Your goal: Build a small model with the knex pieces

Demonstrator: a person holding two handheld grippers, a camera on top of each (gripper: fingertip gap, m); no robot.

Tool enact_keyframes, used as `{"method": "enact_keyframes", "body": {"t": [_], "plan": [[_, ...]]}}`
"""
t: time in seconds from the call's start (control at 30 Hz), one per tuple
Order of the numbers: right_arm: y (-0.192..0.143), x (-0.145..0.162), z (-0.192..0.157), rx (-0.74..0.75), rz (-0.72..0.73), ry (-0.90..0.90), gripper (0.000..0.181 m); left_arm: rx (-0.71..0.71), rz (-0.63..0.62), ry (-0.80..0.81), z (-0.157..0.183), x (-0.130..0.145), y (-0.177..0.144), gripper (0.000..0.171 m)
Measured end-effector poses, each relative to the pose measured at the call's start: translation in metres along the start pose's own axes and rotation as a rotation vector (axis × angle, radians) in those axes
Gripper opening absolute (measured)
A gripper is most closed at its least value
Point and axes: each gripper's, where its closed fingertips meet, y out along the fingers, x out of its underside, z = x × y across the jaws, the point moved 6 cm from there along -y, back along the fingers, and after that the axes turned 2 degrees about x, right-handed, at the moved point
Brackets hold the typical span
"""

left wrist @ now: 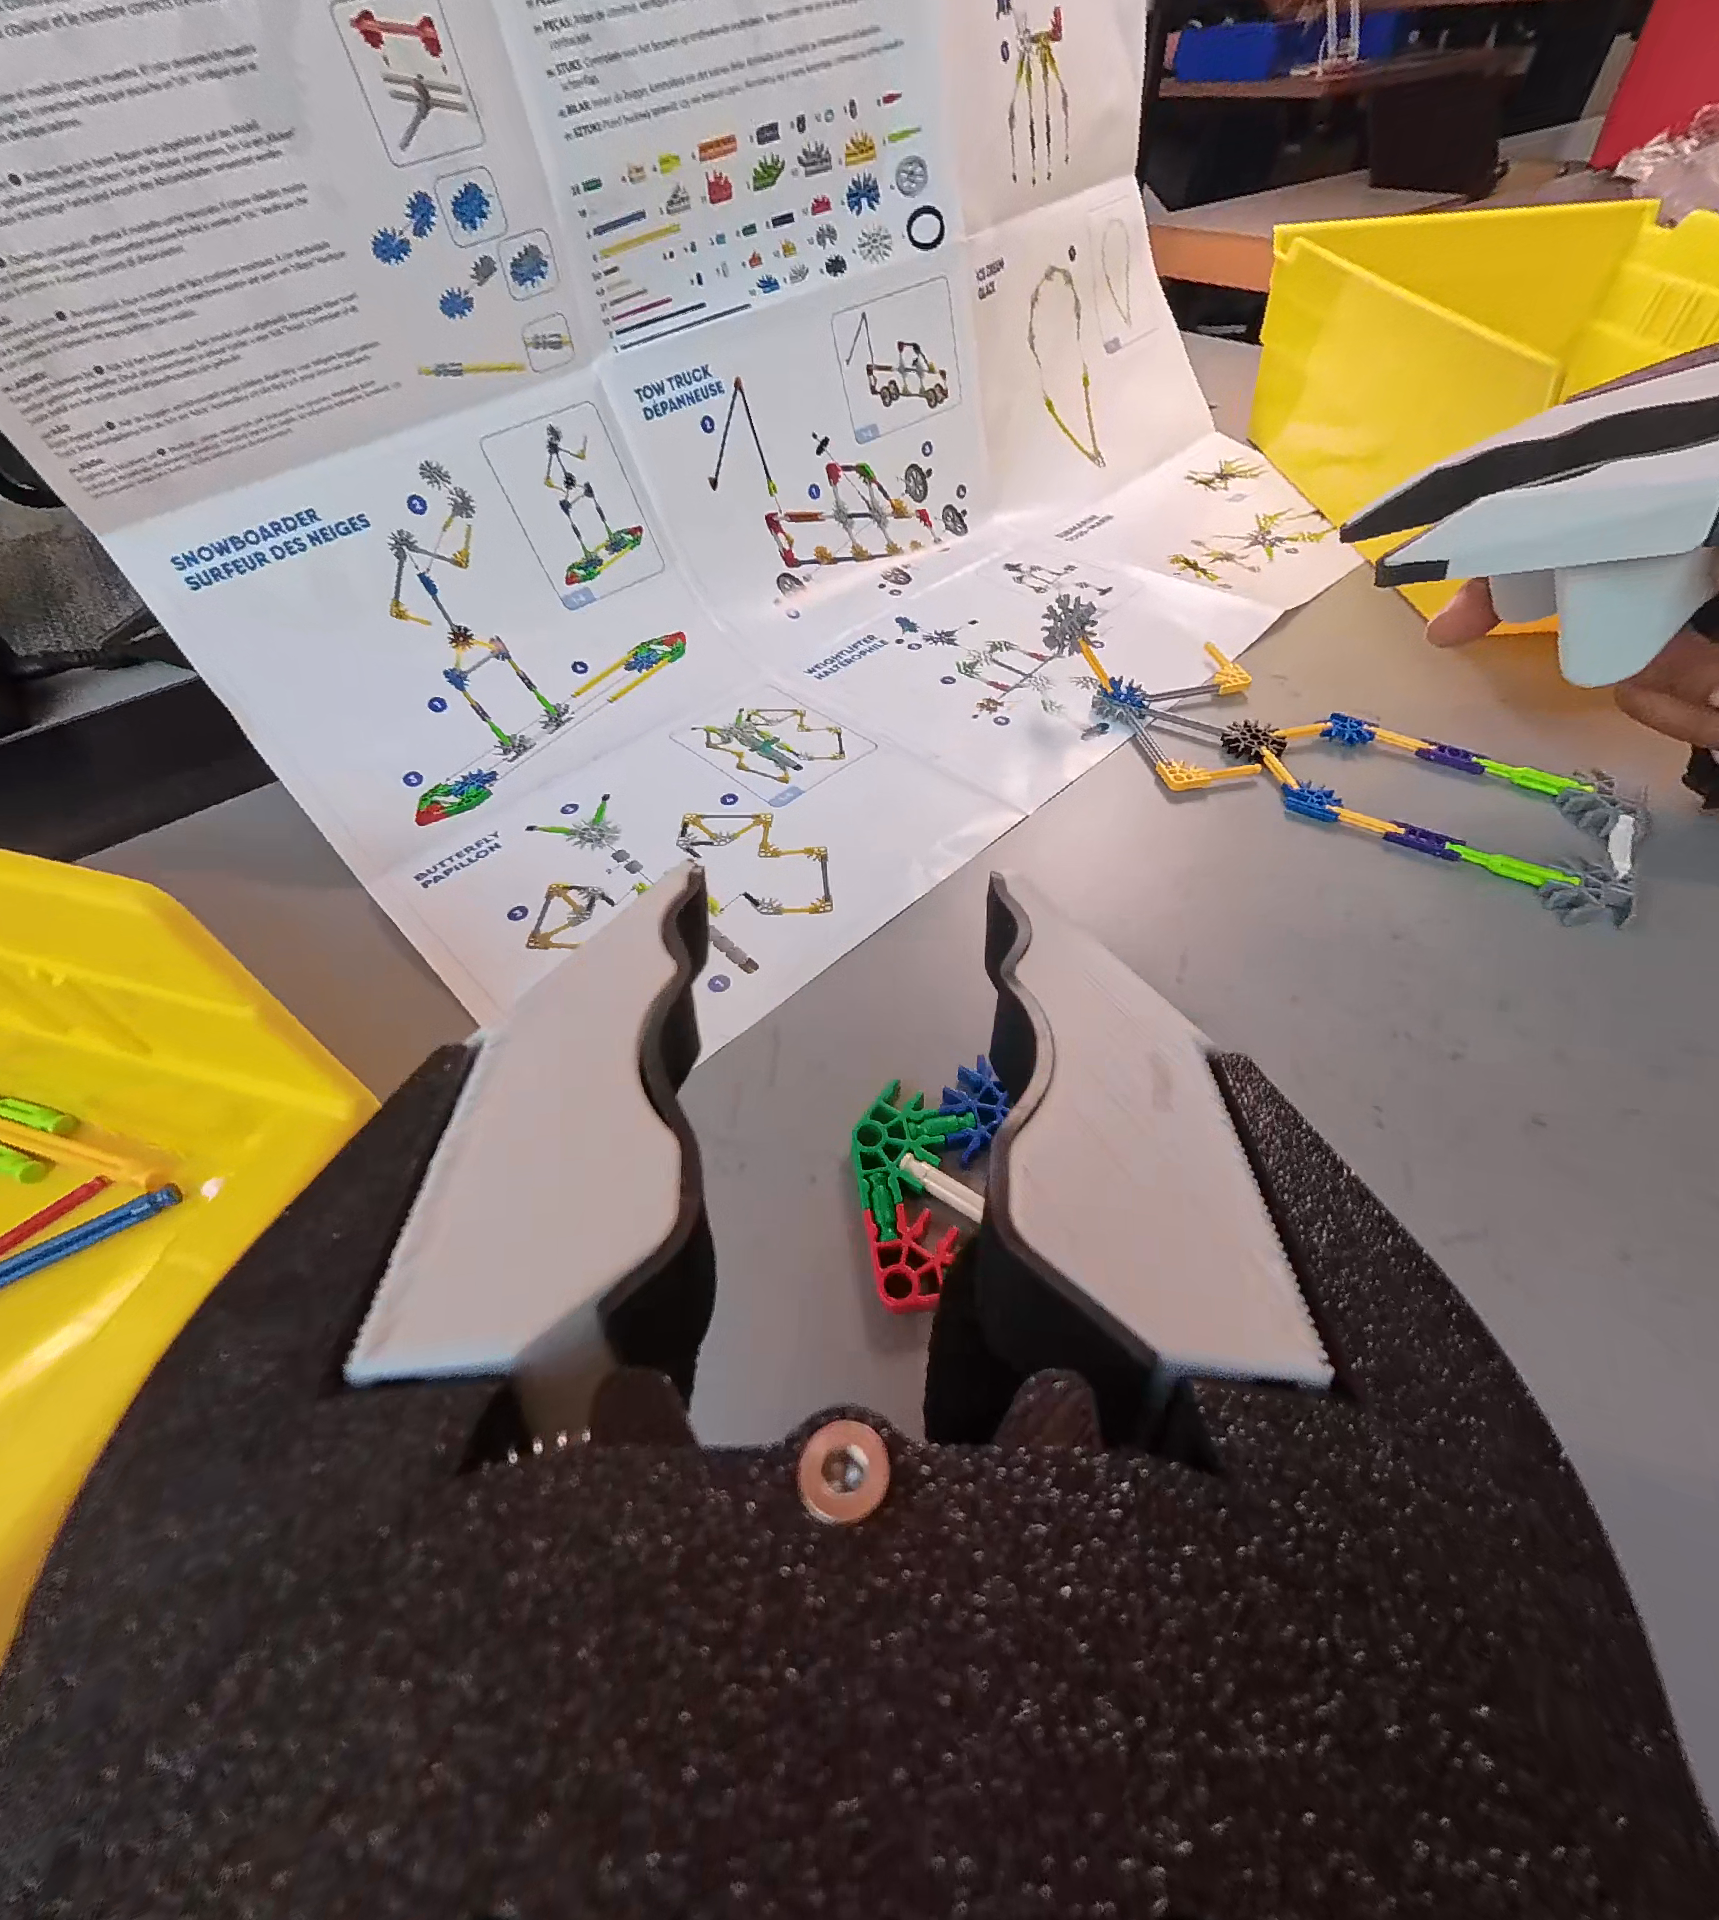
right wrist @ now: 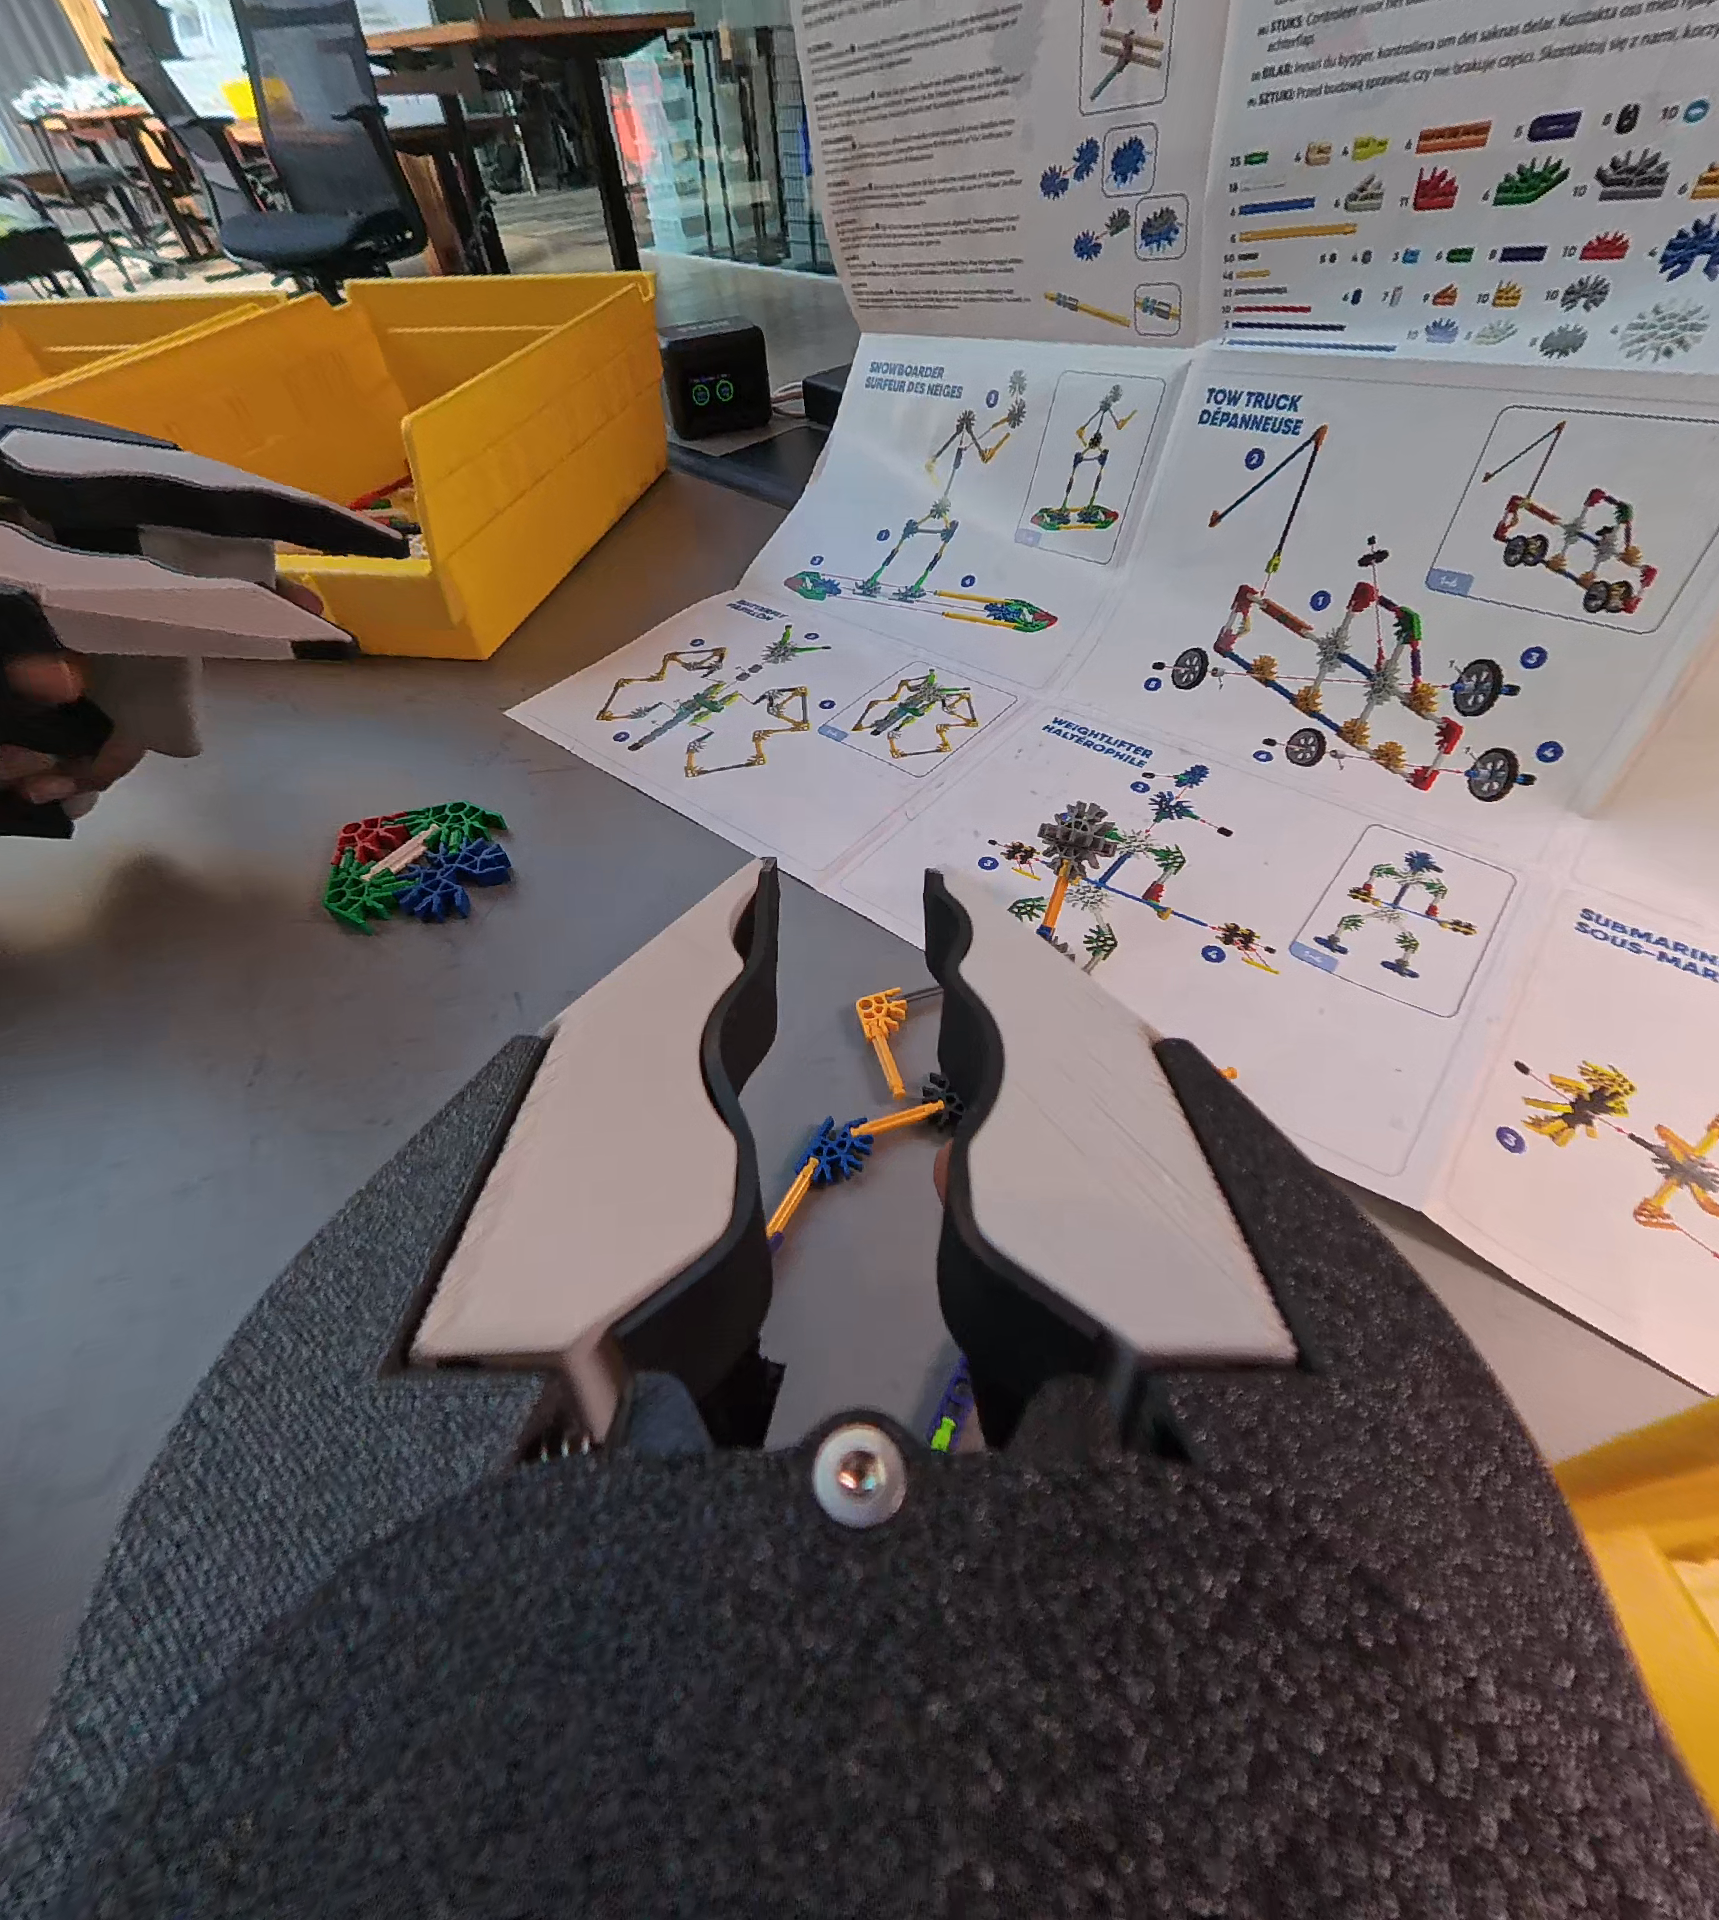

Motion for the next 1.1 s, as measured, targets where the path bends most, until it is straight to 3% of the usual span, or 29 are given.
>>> {"method": "enact_keyframes", "body": {"t": [0.13,0.27,0.5,0.6,0.7,1.1], "plan": [[0.004,-0.004,-0.004,0.008,0.016,-0.001,0.026,-0.025,0.000,-0.015,-0.003,0.000,0.000,0.053],[0.038,-0.019,-0.016,0.025,-0.020,0.022,0.025,-0.016,-0.003,-0.032,-0.003,0.002,0.002,0.053],[0.157,-0.041,-0.009,0.104,-0.137,-0.082,0.016,-0.019,-0.009,-0.001,0.000,0.004,0.001,0.053],[0.214,-0.036,0.008,0.161,-0.259,-0.052,0.013,-0.048,-0.009,0.029,-0.001,0.003,-0.005,0.053],[0.249,-0.028,0.022,0.219,-0.380,-0.054,0.011,-0.072,0.014,0.043,-0.003,-0.001,-0.012,0.053],[0.266,-0.022,0.031,0.223,-0.514,-0.090,0.001,-0.036,0.032,0.035,0.000,-0.007,-0.016,0.053]]}}
